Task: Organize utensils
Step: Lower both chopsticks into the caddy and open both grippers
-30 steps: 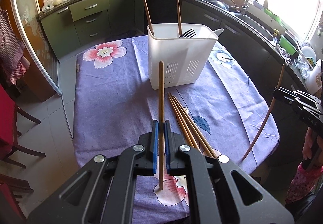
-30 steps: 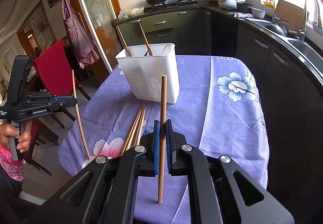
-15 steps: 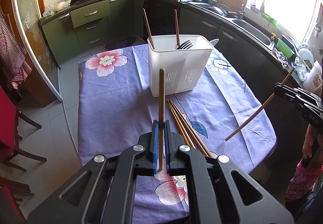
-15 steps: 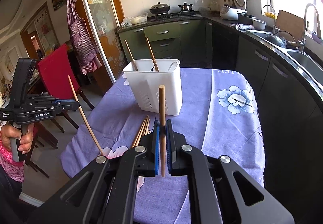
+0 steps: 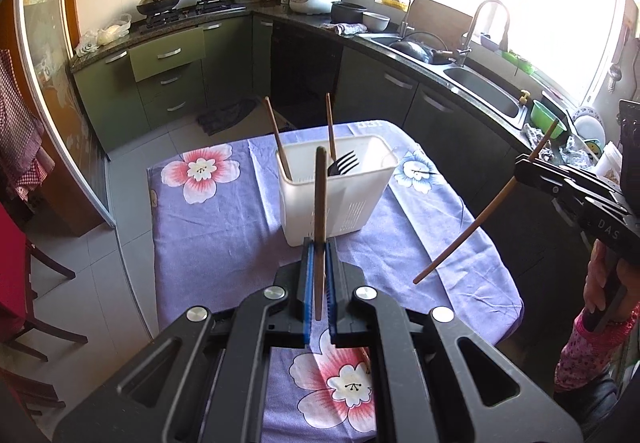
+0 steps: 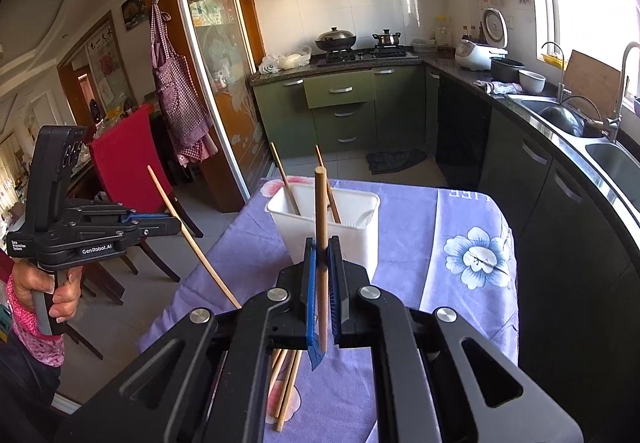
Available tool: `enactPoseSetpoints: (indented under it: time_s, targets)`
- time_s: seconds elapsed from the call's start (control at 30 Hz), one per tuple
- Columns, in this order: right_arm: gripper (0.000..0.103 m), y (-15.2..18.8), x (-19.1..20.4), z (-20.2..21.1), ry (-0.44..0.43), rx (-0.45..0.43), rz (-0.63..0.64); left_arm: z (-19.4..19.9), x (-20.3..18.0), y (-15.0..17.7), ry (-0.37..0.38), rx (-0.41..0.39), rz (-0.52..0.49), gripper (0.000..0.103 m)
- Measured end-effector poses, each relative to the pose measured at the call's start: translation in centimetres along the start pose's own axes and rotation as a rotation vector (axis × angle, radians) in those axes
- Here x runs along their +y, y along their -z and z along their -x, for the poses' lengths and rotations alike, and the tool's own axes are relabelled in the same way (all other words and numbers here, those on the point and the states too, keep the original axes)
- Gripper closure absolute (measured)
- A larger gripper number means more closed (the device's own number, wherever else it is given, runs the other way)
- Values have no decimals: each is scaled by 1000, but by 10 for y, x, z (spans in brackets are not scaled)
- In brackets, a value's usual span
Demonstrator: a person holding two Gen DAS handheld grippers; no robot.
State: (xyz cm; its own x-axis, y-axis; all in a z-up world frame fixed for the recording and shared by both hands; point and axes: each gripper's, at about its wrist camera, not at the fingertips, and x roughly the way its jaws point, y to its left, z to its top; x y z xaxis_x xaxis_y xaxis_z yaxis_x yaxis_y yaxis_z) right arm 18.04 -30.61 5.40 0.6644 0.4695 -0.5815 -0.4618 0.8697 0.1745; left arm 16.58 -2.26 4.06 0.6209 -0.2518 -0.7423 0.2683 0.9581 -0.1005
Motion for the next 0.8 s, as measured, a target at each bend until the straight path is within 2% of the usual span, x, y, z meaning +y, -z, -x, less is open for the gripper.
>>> enactPoseSetpoints:
  time_s: [0.27,0.4,0.57,0.8]
  targets:
    - [96,-69,5,17,-12,-96,6,41,-9,-54,3,-146,-20,98]
    - [96,-103,5,16,-9,-147,-6,49,-12,-84,-1,-211,-22,98]
    - [96,-135,-3,-6,20,-176,-17,29,-12,-111,-32,-249,-16,98]
    - [96,-144,-22,-62,49,-136,-32,-28,5,-125,-50,-205,5,98]
